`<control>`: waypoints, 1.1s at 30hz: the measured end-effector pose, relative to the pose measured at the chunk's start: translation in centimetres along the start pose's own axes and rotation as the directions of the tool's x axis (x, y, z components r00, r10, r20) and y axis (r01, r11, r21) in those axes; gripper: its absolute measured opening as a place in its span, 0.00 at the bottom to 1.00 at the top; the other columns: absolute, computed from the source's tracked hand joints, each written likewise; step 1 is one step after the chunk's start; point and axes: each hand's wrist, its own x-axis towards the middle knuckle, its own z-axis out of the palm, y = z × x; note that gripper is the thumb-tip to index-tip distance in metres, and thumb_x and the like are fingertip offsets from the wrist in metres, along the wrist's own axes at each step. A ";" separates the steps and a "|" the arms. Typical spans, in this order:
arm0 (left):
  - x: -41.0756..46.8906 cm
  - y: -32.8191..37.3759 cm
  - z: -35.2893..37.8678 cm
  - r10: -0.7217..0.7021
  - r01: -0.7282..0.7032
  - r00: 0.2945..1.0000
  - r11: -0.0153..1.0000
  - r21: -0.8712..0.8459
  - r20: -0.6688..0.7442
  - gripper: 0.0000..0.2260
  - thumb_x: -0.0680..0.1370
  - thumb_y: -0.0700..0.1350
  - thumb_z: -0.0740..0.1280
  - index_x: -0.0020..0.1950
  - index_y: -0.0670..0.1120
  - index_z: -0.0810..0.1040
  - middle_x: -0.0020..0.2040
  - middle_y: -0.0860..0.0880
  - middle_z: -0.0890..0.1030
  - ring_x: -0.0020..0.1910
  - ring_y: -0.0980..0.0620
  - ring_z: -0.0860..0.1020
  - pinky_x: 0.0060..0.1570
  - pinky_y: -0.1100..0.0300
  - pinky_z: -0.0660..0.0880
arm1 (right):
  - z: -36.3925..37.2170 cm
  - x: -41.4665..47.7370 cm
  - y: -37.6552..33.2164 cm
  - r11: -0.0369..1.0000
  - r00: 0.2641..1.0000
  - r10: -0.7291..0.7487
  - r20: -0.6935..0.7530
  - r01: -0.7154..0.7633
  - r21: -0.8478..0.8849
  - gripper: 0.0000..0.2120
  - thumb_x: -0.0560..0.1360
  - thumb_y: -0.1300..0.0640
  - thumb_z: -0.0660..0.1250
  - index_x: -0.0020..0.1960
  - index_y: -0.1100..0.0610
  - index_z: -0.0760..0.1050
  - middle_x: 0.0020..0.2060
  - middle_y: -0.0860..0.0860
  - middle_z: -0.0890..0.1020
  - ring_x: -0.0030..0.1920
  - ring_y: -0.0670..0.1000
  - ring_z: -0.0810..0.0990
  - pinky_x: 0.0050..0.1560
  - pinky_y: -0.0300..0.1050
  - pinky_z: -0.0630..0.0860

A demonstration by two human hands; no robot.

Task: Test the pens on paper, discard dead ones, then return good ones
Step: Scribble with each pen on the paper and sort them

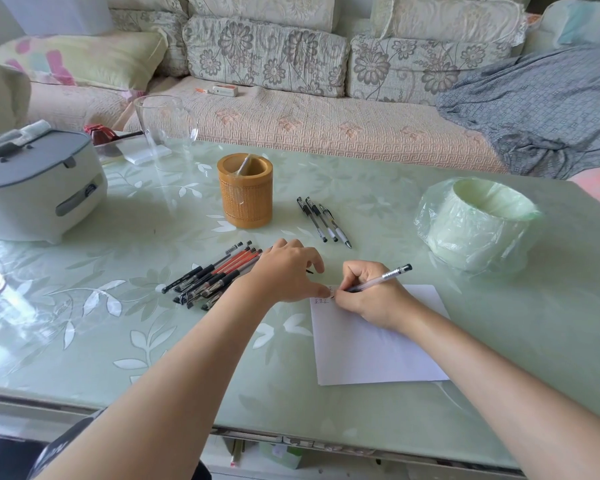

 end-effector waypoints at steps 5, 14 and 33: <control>-0.1 0.1 0.0 -0.003 0.003 1.000 1.000 0.001 -0.008 0.20 0.68 0.64 0.72 0.57 0.58 0.76 0.55 0.54 0.73 0.57 0.51 0.68 0.56 0.57 0.66 | -0.1 -0.1 -0.2 1.000 1.000 0.010 0.019 -0.010 -0.015 0.16 0.69 0.70 0.69 0.31 0.56 0.67 0.25 0.46 0.67 0.27 0.46 0.62 0.27 0.39 0.57; -0.2 0.1 -0.1 0.003 -0.003 1.000 1.000 0.001 -0.006 0.21 0.68 0.64 0.72 0.57 0.58 0.76 0.56 0.53 0.73 0.56 0.51 0.67 0.56 0.57 0.66 | 0.0 -0.1 0.0 1.000 1.000 -0.014 0.003 0.014 -0.027 0.13 0.70 0.69 0.69 0.33 0.60 0.67 0.25 0.46 0.68 0.27 0.46 0.62 0.27 0.38 0.58; -0.2 0.0 0.0 0.004 -0.004 1.000 1.000 0.004 -0.011 0.21 0.68 0.64 0.72 0.57 0.58 0.76 0.55 0.53 0.73 0.57 0.51 0.67 0.59 0.55 0.68 | 0.0 -0.3 -0.5 1.000 1.000 -0.015 0.016 0.015 -0.010 0.12 0.68 0.69 0.67 0.32 0.57 0.67 0.24 0.45 0.68 0.26 0.45 0.62 0.26 0.38 0.58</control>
